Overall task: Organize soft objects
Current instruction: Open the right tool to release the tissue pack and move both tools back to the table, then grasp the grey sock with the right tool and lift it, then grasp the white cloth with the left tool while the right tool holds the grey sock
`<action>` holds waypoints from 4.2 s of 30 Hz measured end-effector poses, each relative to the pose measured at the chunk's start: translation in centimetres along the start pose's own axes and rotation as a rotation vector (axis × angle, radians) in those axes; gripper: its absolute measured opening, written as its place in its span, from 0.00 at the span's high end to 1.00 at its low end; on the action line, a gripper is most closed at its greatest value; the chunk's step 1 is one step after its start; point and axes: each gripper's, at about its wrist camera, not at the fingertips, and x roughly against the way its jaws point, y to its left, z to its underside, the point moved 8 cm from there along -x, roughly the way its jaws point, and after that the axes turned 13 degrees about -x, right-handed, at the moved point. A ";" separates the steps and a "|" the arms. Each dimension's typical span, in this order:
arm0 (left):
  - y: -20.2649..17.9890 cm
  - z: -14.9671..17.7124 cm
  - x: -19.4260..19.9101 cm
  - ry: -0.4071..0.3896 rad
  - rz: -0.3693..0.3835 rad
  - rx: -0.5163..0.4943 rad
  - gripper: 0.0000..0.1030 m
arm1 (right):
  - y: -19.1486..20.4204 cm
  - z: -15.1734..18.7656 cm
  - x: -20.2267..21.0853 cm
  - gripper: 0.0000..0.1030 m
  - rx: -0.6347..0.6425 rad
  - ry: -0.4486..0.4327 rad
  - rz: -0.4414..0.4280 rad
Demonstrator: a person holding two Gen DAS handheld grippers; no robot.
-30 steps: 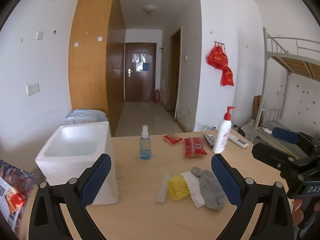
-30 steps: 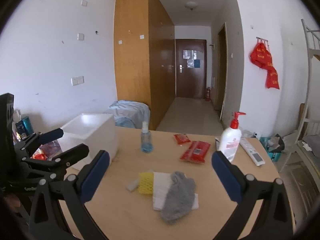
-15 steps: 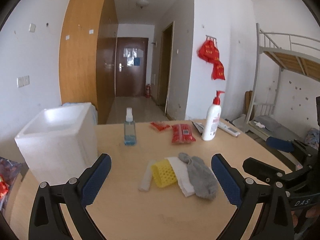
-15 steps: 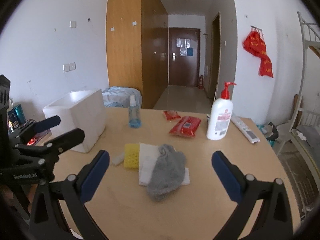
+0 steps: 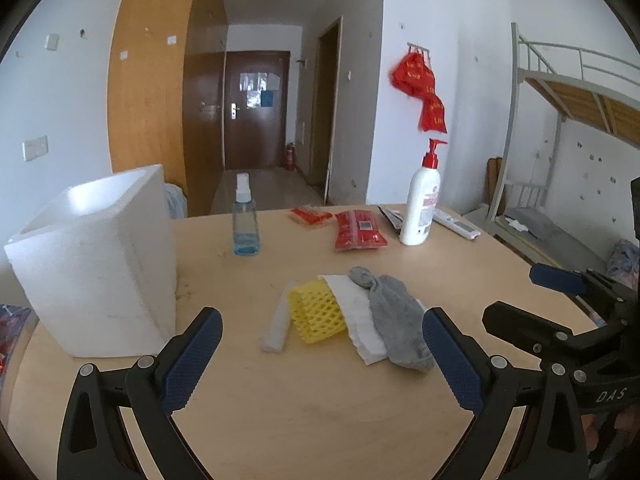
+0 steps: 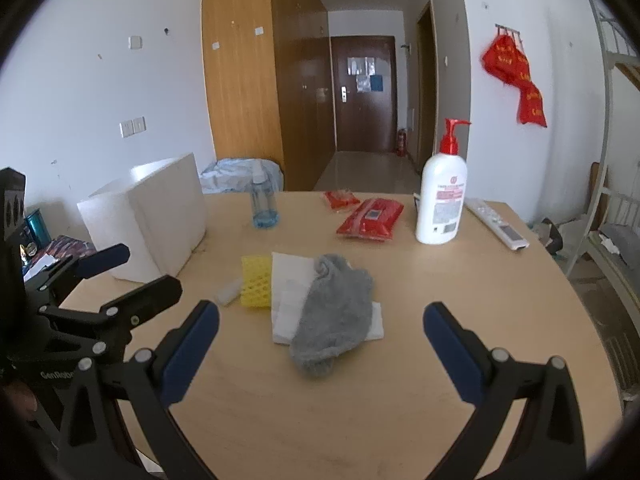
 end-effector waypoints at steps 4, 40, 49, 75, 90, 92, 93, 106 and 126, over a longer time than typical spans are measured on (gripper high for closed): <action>0.1 0.1 -1.3 0.025 0.025 -0.001 0.03 | -0.6 0.0 -0.9 0.00 -0.014 0.028 -0.004; 2.2 3.1 -9.0 0.214 0.084 0.069 0.03 | -1.9 3.8 -12.2 0.46 -0.026 0.396 -0.022; 0.4 3.1 -9.3 0.216 0.128 0.034 0.03 | -2.6 4.1 -11.9 0.91 -0.041 0.419 -0.025; 0.6 2.9 -8.4 0.199 0.132 0.044 0.03 | -1.2 2.8 -13.3 0.35 0.057 0.380 0.012; 0.3 3.0 -8.4 0.204 0.134 0.043 0.03 | -1.9 3.4 -13.5 0.89 0.041 0.419 0.046; 0.2 2.9 -8.2 0.200 0.134 0.040 0.03 | -2.2 3.5 -13.3 0.93 0.035 0.415 0.049; 0.0 2.9 -8.1 0.195 0.135 0.036 0.03 | -2.2 3.5 -13.2 0.94 0.033 0.416 0.049; -1.8 2.2 -7.9 0.173 0.171 -0.010 0.03 | -2.5 0.8 -7.8 0.95 -0.011 0.298 -0.010; -7.8 3.9 -12.7 0.367 0.373 -0.010 0.20 | -9.2 2.3 -3.8 0.95 -0.147 0.258 0.035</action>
